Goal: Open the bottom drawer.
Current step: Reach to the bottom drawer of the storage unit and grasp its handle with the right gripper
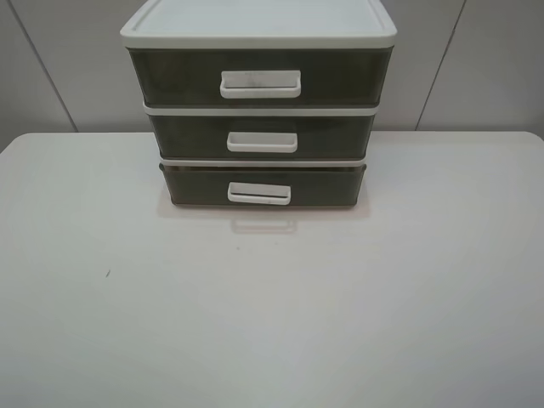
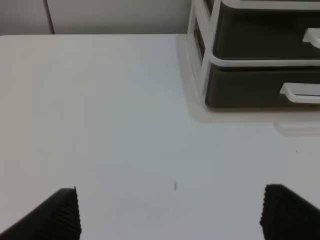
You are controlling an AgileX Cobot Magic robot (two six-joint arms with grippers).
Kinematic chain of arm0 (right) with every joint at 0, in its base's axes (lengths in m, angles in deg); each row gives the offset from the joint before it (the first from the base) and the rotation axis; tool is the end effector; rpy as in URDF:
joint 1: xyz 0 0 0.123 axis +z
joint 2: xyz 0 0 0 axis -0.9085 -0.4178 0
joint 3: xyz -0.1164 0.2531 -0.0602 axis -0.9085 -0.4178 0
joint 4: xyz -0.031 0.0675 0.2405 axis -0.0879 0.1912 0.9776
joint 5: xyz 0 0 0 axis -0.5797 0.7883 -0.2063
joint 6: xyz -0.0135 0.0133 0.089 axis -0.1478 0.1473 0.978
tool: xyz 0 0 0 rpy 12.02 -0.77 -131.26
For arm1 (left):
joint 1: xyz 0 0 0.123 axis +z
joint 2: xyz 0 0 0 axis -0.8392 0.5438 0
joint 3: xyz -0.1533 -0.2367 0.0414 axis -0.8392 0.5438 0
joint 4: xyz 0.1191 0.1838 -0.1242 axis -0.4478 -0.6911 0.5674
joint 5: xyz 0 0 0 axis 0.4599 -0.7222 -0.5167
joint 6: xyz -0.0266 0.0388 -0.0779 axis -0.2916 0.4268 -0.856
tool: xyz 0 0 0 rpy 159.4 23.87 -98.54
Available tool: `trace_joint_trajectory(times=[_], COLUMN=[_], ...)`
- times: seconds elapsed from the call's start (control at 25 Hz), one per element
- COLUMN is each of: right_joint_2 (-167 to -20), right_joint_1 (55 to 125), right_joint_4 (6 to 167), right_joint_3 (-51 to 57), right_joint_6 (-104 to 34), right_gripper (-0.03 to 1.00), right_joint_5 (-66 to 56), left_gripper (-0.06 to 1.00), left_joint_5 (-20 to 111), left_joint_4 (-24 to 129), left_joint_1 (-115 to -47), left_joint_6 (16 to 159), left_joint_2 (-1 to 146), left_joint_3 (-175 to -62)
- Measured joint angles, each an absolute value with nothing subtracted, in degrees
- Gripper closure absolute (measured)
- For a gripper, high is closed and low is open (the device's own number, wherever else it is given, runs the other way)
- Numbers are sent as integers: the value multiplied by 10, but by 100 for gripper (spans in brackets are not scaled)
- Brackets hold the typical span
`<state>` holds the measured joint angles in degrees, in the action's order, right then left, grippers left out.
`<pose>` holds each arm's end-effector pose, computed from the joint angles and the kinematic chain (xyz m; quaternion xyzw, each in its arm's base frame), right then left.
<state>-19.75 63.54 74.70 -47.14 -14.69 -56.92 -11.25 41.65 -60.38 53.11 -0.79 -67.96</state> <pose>-0.0090 -0.0051 0.2835 -0.0027 0.8472 -0.0534 0.5286 -0.0063 -0.0036 0.2790 0.0257 0.8498 -0.0395 0.5250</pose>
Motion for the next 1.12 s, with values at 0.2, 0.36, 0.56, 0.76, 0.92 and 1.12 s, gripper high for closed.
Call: trace_joint_trajectory(times=[0.2, 0.36, 0.56, 0.76, 0.92, 1.12], right_joint_2=[-197, -197, -197, -197, -197, -232], right_joint_1=[635, 635, 635, 635, 635, 653], right_joint_4=[748, 748, 748, 748, 747, 747], right_joint_3=[-471, -471, -471, -471, -471, -465], right_joint_6=[-147, -147, -147, -147, -147, -147], right_gripper=[18, 18, 18, 18, 18, 18], right_joint_5=[-569, -569, -569, -569, -569, -569], left_gripper=[20, 20, 20, 20, 20, 20], left_joint_5=[-112, -112, -112, -112, -112, -112], left_joint_4=[417, 417, 417, 417, 417, 417], left_joint_1=[-604, -604, -604, -604, -604, -604], left_joint_6=[531, 531, 531, 531, 531, 531], left_joint_2=[-8, -8, -8, -8, -8, -8], left_joint_3=[-680, -680, -680, -680, -680, -680])
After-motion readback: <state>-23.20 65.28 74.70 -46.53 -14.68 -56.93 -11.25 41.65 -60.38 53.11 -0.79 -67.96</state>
